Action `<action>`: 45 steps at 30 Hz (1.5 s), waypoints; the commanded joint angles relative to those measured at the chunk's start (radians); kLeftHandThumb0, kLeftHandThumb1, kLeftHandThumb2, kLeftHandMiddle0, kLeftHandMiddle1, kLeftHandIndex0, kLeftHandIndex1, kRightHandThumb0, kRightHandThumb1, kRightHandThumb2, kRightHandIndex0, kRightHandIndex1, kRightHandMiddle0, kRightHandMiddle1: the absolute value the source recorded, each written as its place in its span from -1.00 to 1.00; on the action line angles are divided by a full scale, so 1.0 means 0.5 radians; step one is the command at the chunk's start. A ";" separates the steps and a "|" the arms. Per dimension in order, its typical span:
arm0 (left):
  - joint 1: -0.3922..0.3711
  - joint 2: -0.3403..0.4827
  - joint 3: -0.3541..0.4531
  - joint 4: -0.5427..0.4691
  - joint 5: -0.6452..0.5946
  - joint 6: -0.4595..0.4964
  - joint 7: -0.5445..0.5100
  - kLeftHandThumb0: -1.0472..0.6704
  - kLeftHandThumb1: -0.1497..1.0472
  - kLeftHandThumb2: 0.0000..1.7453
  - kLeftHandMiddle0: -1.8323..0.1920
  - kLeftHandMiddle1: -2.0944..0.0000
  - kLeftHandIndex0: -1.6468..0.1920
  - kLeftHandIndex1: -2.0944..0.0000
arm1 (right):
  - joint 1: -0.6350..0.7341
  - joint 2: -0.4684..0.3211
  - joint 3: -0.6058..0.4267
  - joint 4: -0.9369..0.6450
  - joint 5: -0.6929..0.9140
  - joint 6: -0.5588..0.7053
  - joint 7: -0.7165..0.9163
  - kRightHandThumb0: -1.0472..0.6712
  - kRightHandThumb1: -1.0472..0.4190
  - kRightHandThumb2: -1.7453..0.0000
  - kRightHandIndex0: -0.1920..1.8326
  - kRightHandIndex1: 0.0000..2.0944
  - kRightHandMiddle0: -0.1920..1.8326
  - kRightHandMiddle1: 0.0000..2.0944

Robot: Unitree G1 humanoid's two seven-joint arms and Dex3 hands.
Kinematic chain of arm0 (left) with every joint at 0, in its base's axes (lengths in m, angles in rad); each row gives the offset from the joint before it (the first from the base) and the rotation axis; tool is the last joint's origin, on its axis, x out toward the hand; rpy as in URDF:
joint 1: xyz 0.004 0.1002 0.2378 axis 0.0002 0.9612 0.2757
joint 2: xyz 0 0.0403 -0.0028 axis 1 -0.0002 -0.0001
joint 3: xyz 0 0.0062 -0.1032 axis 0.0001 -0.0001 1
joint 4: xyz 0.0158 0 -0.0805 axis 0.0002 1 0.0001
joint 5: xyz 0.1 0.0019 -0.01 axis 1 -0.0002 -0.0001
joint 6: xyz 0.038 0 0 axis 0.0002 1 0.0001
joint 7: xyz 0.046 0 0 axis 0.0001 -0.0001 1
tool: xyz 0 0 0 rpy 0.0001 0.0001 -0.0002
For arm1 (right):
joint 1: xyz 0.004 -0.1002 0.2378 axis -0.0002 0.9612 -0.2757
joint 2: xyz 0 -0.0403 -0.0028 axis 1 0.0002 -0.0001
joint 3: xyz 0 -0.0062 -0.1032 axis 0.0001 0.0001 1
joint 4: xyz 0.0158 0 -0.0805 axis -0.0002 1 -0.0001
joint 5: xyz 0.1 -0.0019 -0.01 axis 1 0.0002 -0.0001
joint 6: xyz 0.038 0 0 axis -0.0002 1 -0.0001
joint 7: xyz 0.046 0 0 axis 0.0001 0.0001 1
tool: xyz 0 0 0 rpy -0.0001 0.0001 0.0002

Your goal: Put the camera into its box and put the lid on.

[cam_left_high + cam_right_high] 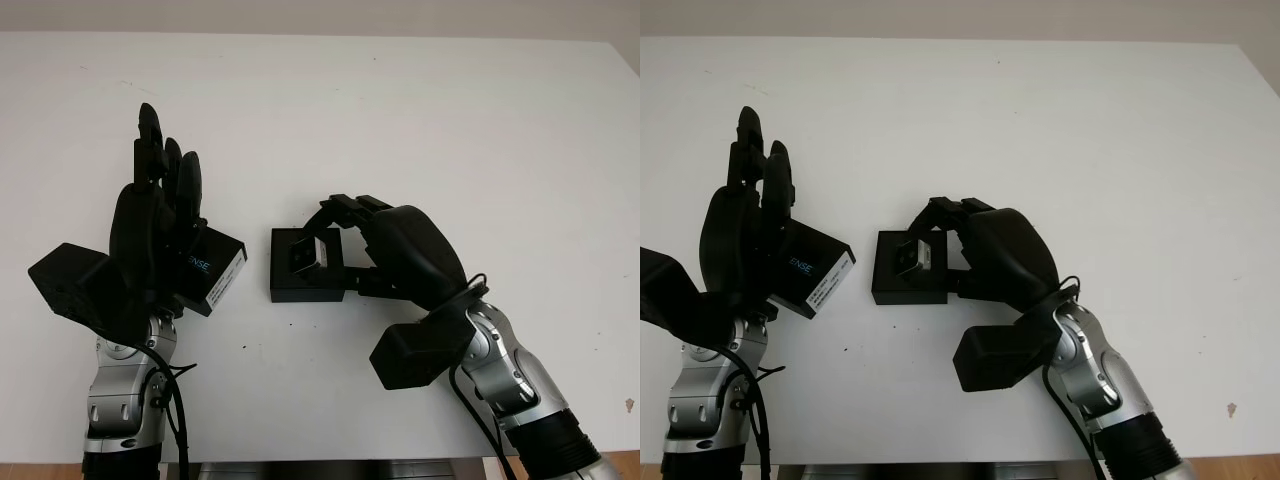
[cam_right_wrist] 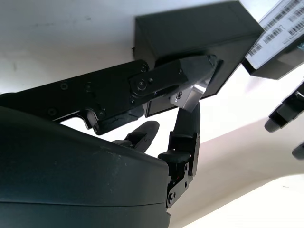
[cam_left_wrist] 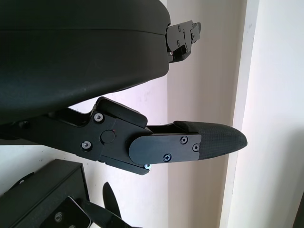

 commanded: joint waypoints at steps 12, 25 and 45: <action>0.005 0.007 0.016 -0.042 -0.046 0.032 -0.011 -0.70 1.00 -0.50 1.00 1.00 1.00 1.00 | 0.049 0.118 -0.078 0.053 0.258 0.007 -0.023 -0.22 -0.92 0.93 -0.53 -0.46 -0.46 0.47; 0.012 0.019 0.010 -0.058 -0.009 0.036 -0.007 -0.70 1.00 -0.48 1.00 1.00 1.00 1.00 | 0.053 0.171 -0.110 0.031 0.368 0.065 0.029 -0.22 -0.91 0.94 -0.56 -0.40 -0.46 0.48; 0.021 0.015 0.019 -0.065 -0.022 0.044 -0.023 -0.70 1.00 -0.48 1.00 1.00 1.00 1.00 | -0.034 0.158 -0.171 0.201 0.771 0.140 0.458 -0.27 -0.93 0.94 -0.63 -0.48 -0.47 0.50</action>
